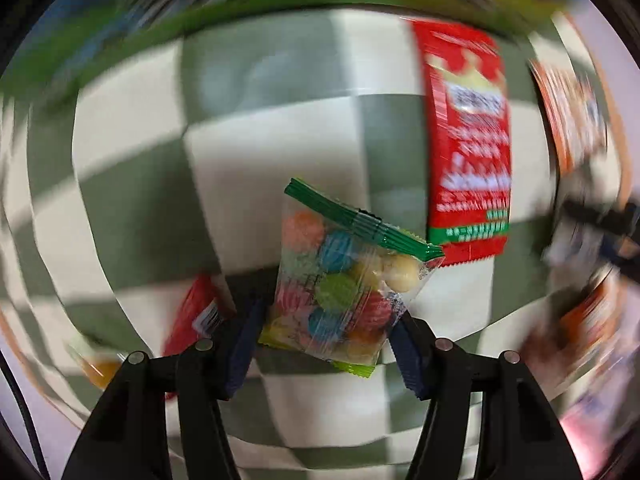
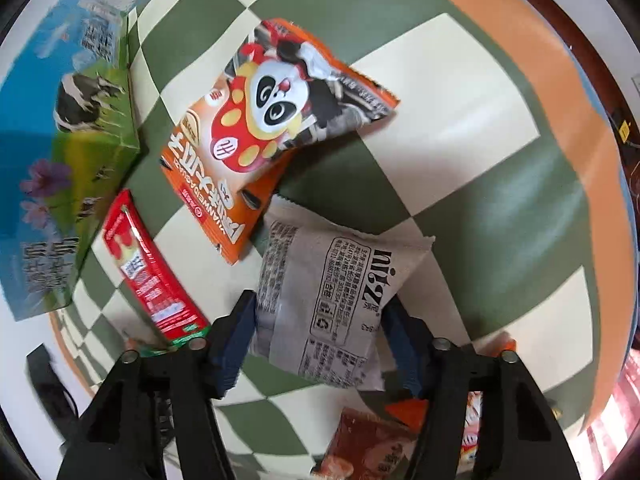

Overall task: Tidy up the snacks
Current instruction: 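Grasp the clear candy bag with the left tool while the right tool grasps the white nitz packet, then carry both packets into the cardboard box and open both tools to release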

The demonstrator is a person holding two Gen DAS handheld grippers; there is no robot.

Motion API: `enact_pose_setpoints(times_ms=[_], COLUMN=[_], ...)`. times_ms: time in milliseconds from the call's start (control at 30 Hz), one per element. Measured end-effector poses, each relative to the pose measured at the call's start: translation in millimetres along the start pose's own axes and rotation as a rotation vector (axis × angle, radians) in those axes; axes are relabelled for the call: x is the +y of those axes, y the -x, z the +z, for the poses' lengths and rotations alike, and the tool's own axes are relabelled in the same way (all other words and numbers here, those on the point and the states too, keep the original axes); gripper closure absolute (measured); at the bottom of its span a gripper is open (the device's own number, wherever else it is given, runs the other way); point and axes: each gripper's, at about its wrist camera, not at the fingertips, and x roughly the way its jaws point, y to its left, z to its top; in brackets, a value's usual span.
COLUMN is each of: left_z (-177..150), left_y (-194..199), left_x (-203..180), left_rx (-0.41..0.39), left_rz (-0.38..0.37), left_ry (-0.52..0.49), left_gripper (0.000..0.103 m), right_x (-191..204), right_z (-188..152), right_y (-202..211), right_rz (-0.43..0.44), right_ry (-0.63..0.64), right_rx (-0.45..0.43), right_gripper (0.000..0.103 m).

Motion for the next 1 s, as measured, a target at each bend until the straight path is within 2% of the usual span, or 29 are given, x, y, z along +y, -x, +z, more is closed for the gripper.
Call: enact_pose_setpoints(times_ms=[67,133,300,367,467,633,733,800,867,1000], left_z=[-4.8,-11.3,-20.3,-19.6,-10.9,-11.1,-2.6,-5.6,-18.4,-29.4], left_y=[-2.8,-6.2,-16.9,-21.6,-29.1,-41.1,-33.6,-27.7,-19.8,-11.4], left_x=[14.4,22.3,22.5,19.4,9.5,7.4,6.1,6.1,7.6,0.3], left_rx=[0.025,0.042,0.057,0.067,0.086,0.085,0.059,0.017,-0.008,-0.029], left_rz=[-0.081,-0.118,-0.112,-0.102,-0.075,-0.041,-0.043,-0.045,-0.037,-0.042], left_ry=[0.091,0.130,0.087,0.064,0.037,0.029,0.048,0.059,0.055,0.045], left_gripper=[0.045,0.045,0.044,0.038,0.036,0.036,0.036,0.047,0.056,0.057], right_x=[8.5,22.3,47.1,49.9,45.2,33.4,34.1,36.3,31.5,34.6], right_z=[-5.0,-15.1,-52.3,-61.3,-62.7,-62.3,-60.6,-57.5,-52.5,-55.8], right_y=[-3.4,-6.3,-17.3,-21.2,-24.4,-26.1,-28.1,-26.9,-28.3,-28.7], right_rz=[-0.045,-0.088,-0.164,-0.173,-0.143,-0.122,-0.121,-0.119,-0.133,-0.150], right_ry=[0.072,0.191,0.451,0.492,0.451,0.389,0.370,0.360,0.364,0.402], right_rx=[-0.014,-0.011,0.059,0.083,0.105,0.103,0.099,0.092,0.074,0.051], right_gripper=[0.046,0.048,0.049,0.048,0.041,0.039,0.039,0.041,0.048,0.049])
